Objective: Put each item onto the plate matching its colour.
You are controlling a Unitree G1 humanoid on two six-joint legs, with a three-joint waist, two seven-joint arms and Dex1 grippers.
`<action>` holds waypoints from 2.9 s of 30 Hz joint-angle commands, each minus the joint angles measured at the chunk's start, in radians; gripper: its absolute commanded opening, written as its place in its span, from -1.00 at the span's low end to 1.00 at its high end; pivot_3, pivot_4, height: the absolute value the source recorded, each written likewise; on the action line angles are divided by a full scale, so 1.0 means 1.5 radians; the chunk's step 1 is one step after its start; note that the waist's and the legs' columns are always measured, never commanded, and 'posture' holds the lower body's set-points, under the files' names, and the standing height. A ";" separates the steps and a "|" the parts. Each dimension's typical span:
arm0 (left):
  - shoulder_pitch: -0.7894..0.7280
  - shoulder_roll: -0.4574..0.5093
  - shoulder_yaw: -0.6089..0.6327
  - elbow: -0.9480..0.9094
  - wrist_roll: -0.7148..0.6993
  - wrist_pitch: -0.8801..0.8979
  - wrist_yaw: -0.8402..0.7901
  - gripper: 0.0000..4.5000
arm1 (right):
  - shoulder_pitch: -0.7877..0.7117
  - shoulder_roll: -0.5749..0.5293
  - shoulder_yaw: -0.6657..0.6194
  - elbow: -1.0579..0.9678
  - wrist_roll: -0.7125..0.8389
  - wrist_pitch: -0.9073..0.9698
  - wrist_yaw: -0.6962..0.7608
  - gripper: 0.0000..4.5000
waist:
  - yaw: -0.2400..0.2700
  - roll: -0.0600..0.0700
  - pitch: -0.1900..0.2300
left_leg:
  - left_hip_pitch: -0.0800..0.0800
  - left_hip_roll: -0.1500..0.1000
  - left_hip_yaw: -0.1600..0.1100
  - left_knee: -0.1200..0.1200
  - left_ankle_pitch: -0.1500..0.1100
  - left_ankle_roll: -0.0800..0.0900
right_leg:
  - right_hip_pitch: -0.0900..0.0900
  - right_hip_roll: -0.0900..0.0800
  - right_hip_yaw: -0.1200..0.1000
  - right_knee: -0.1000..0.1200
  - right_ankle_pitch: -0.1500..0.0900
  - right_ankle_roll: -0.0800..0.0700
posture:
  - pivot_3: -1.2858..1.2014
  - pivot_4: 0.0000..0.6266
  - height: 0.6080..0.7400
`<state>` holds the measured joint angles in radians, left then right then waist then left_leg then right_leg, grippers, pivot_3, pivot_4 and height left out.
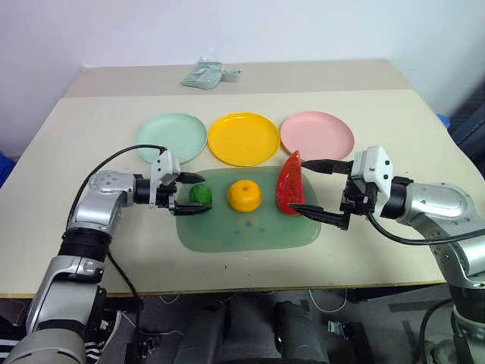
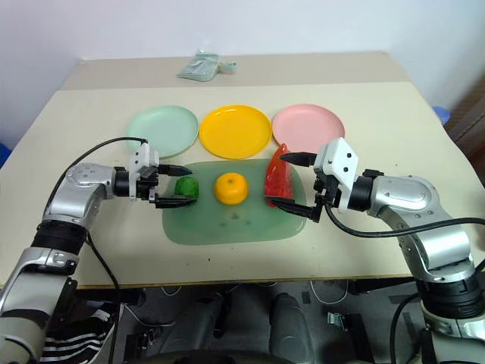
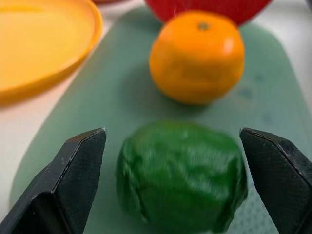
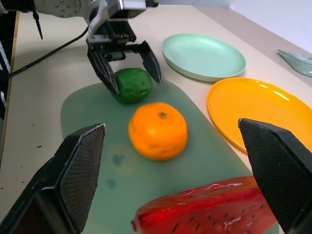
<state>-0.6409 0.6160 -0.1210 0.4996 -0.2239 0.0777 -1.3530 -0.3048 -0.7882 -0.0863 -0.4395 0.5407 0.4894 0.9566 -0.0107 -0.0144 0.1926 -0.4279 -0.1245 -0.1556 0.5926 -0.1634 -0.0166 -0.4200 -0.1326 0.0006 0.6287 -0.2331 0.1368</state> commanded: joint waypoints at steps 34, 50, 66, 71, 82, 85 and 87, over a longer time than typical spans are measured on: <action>-0.286 -0.101 0.162 0.479 0.078 -0.171 0.549 0.88 | -0.138 0.079 0.004 0.057 0.065 0.115 -0.113 1.00 | -0.004 -0.001 0.000 | 0.000 -0.001 0.000 0.002 0.000 0.000 | 0.001 0.000 -0.001 0.001 0.001 0.001 | 0.03 -0.52 1.00; -0.146 -0.099 0.091 0.031 -0.139 0.077 -0.082 0.98 | -0.129 0.058 -0.021 0.051 0.065 0.113 -0.100 1.00 | -0.010 0.000 0.000 | 0.000 -0.001 0.000 0.002 0.000 0.001 | 0.001 0.000 0.000 0.001 0.001 0.002 | 0.03 -0.52 1.00; -0.151 -0.195 -0.065 0.151 0.071 -0.184 -0.018 0.98 | -0.102 0.030 -0.046 0.038 0.064 0.111 -0.096 1.00 | 0.000 0.000 0.000 | 0.000 -0.001 0.000 0.002 0.000 0.001 | 0.002 0.000 0.000 0.000 0.001 0.002 | 0.03 -0.52 1.00; -0.152 -0.215 -0.065 0.176 0.081 -0.192 -0.010 0.51 | -0.102 0.030 -0.048 0.039 0.062 0.110 -0.098 1.00 | -0.001 0.000 0.000 | 0.000 -0.001 0.000 0.002 0.000 0.001 | 0.002 0.000 0.000 0.000 0.001 0.002 | 0.03 -0.52 1.00; -0.309 -0.259 0.057 0.342 0.069 -0.189 0.311 0.46 | -0.105 0.033 -0.044 0.048 0.057 0.105 -0.100 1.00 | 0.002 -0.001 0.000 | 0.000 -0.001 -0.001 0.003 0.000 0.001 | 0.002 0.000 -0.001 0.000 0.001 0.002 | 0.03 -0.52 1.00; -0.365 -0.272 0.070 0.432 0.105 -0.186 0.480 0.46 | -0.107 0.035 -0.042 0.051 0.053 0.103 -0.101 1.00 | 0.001 -0.001 0.001 | 0.000 -0.002 -0.001 0.004 0.000 0.001 | 0.002 0.000 -0.001 0.000 0.001 0.003 | 0.03 -0.52 1.00; -0.382 -0.285 0.086 0.472 0.106 -0.172 0.541 0.46 | -0.108 0.037 -0.041 0.051 0.049 0.103 -0.102 1.00 | -0.002 -0.001 0.000 | 0.000 -0.002 0.000 0.003 -0.001 0.002 | 0.002 0.000 -0.001 0.000 0.000 0.004 | 0.03 -0.52 1.00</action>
<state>-1.2079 0.2020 -0.0117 1.1646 -0.0734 -0.1943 -0.6212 -0.4503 -0.7287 -0.1274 -0.3473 0.6109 0.6678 0.8067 -0.0137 -0.0162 0.1932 -0.4279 -0.1271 -0.1556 0.5977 -0.1647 -0.0138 -0.4165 -0.1333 -0.0008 0.6291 -0.2324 0.1422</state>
